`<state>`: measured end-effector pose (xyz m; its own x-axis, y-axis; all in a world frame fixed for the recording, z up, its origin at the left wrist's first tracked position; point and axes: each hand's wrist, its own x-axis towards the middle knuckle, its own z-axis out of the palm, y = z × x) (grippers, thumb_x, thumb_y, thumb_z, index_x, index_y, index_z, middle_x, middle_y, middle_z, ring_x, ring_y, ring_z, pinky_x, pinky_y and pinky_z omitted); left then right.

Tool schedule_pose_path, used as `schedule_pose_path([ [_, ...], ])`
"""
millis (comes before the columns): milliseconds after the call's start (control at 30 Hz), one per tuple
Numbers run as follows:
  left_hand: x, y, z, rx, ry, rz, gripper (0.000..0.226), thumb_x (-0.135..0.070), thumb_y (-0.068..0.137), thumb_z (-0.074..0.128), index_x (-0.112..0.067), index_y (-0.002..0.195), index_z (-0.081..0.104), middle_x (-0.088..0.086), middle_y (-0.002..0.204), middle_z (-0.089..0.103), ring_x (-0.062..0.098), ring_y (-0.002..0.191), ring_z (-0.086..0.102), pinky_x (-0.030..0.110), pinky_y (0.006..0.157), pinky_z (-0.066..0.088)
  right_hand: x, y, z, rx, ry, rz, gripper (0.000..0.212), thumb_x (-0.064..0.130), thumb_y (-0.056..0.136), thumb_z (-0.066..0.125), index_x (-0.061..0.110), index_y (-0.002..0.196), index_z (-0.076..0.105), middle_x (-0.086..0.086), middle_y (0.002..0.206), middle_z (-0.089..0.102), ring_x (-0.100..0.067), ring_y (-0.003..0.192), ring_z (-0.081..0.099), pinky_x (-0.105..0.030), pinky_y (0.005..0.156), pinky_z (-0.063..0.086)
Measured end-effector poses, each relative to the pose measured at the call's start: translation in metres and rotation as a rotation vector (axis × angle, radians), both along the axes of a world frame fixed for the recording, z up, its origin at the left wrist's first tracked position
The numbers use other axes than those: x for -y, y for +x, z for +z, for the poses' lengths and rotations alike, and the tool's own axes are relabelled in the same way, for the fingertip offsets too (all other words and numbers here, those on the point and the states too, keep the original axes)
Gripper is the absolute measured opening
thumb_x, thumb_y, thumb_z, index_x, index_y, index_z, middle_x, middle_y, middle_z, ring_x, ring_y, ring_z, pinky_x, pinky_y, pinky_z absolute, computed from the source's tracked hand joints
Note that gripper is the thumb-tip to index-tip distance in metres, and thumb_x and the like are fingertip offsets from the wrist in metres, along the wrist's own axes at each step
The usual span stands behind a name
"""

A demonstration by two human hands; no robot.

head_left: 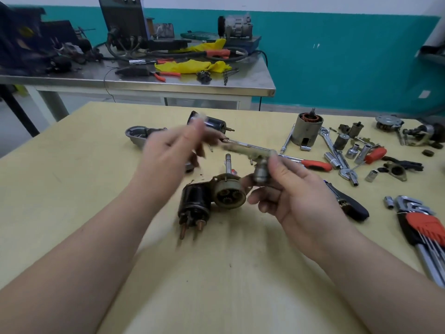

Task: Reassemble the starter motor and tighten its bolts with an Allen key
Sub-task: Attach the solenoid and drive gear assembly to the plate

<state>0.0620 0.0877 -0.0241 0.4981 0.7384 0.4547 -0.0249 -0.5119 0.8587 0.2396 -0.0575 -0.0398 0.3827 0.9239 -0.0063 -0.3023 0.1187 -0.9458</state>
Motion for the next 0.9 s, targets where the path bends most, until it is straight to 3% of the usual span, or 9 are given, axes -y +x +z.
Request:
schedule_pose_path([
  [100, -0.037, -0.013, 0.003, 0.054, -0.136, 0.345, 0.033, -0.045, 0.106, 0.061, -0.029, 0.087, 0.083, -0.004, 0.088, 0.081, 0.013, 0.074, 0.068, 0.030, 0.068, 0.059, -0.002, 0.010, 0.001, -0.105, -0.007, -0.073, 0.038, 0.049, 0.087, 0.066, 0.016, 0.105, 0.071, -0.021, 0.106, 0.079, -0.023, 0.065, 0.072, -0.025, 0.052, 0.050],
  [200, -0.074, -0.023, -0.018, -0.270, -0.131, 0.547, 0.017, -0.040, 0.099, 0.073, -0.031, 0.085, 0.078, -0.012, 0.089, 0.077, 0.020, 0.093, 0.073, 0.038, 0.084, 0.060, -0.004, 0.017, 0.000, -0.118, -0.027, -0.144, 0.042, 0.050, 0.087, 0.064, 0.016, 0.111, 0.070, -0.018, 0.109, 0.080, -0.022, 0.066, 0.073, -0.025, 0.051, 0.051],
  [333, -0.079, -0.013, -0.041, -0.477, -0.052, 0.466, 0.029, -0.058, 0.097, 0.072, -0.033, 0.108, 0.080, -0.018, 0.102, 0.076, 0.002, 0.098, 0.068, 0.017, 0.075, 0.045, -0.005, 0.019, -0.003, -0.119, -0.054, -0.153, 0.034, 0.046, 0.096, 0.062, 0.016, 0.110, 0.068, -0.018, 0.108, 0.080, -0.022, 0.066, 0.073, -0.025, 0.051, 0.051],
  [433, -0.077, -0.007, -0.039, -0.522, -0.001, 0.361, 0.062, -0.081, 0.086, 0.067, -0.034, 0.125, 0.077, -0.014, 0.114, 0.074, 0.002, 0.102, 0.066, 0.028, 0.086, 0.048, -0.005, 0.018, -0.003, -0.109, -0.064, -0.132, 0.037, 0.046, 0.098, 0.061, 0.014, 0.115, 0.067, -0.018, 0.108, 0.080, -0.022, 0.066, 0.072, -0.026, 0.053, 0.051],
  [500, -0.074, -0.006, -0.037, -0.564, 0.008, 0.280, 0.070, -0.087, 0.076, 0.070, -0.038, 0.126, 0.074, -0.018, 0.112, 0.072, -0.004, 0.101, 0.062, 0.030, 0.085, 0.049, -0.005, 0.018, -0.003, -0.105, -0.060, -0.132, 0.041, 0.046, 0.097, 0.062, 0.012, 0.120, 0.067, -0.019, 0.109, 0.080, -0.022, 0.066, 0.072, -0.026, 0.052, 0.051],
  [633, -0.070, -0.006, -0.042, -0.726, 0.101, 0.190, 0.050, -0.056, 0.076, 0.093, -0.039, 0.119, 0.074, -0.029, 0.104, 0.065, 0.000, 0.101, 0.065, 0.017, 0.075, 0.046, -0.004, 0.018, -0.002, -0.048, -0.032, -0.135, 0.038, 0.041, 0.102, 0.060, 0.011, 0.125, 0.067, -0.018, 0.109, 0.080, -0.023, 0.066, 0.071, -0.027, 0.054, 0.051],
  [733, -0.069, -0.003, -0.043, -0.674, 0.092, 0.169, 0.067, -0.043, 0.078, 0.094, -0.040, 0.139, 0.066, -0.018, 0.122, 0.068, 0.011, 0.112, 0.063, 0.031, 0.090, 0.048, -0.004, 0.016, -0.002, 0.005, -0.008, -0.127, 0.038, 0.041, 0.101, 0.062, 0.012, 0.125, 0.066, -0.017, 0.108, 0.080, -0.024, 0.067, 0.072, -0.027, 0.054, 0.051],
  [800, -0.068, -0.001, -0.043, -0.647, 0.128, 0.071, 0.077, -0.036, 0.082, 0.092, -0.046, 0.149, 0.056, -0.021, 0.136, 0.063, 0.005, 0.120, 0.059, 0.030, 0.099, 0.047, -0.004, 0.015, -0.002, 0.018, -0.007, -0.124, 0.042, 0.043, 0.099, 0.063, 0.013, 0.127, 0.066, -0.017, 0.107, 0.080, -0.024, 0.068, 0.071, -0.028, 0.055, 0.051],
  [900, -0.068, -0.001, -0.042, -0.642, 0.208, -0.153, 0.075, -0.022, 0.093, 0.084, -0.053, 0.153, 0.052, -0.037, 0.149, 0.050, -0.018, 0.136, 0.043, 0.006, 0.106, 0.035, -0.004, 0.015, -0.003, 0.015, -0.003, -0.131, 0.040, 0.042, 0.100, 0.063, 0.012, 0.125, 0.067, -0.018, 0.107, 0.080, -0.024, 0.066, 0.071, -0.027, 0.054, 0.052],
])
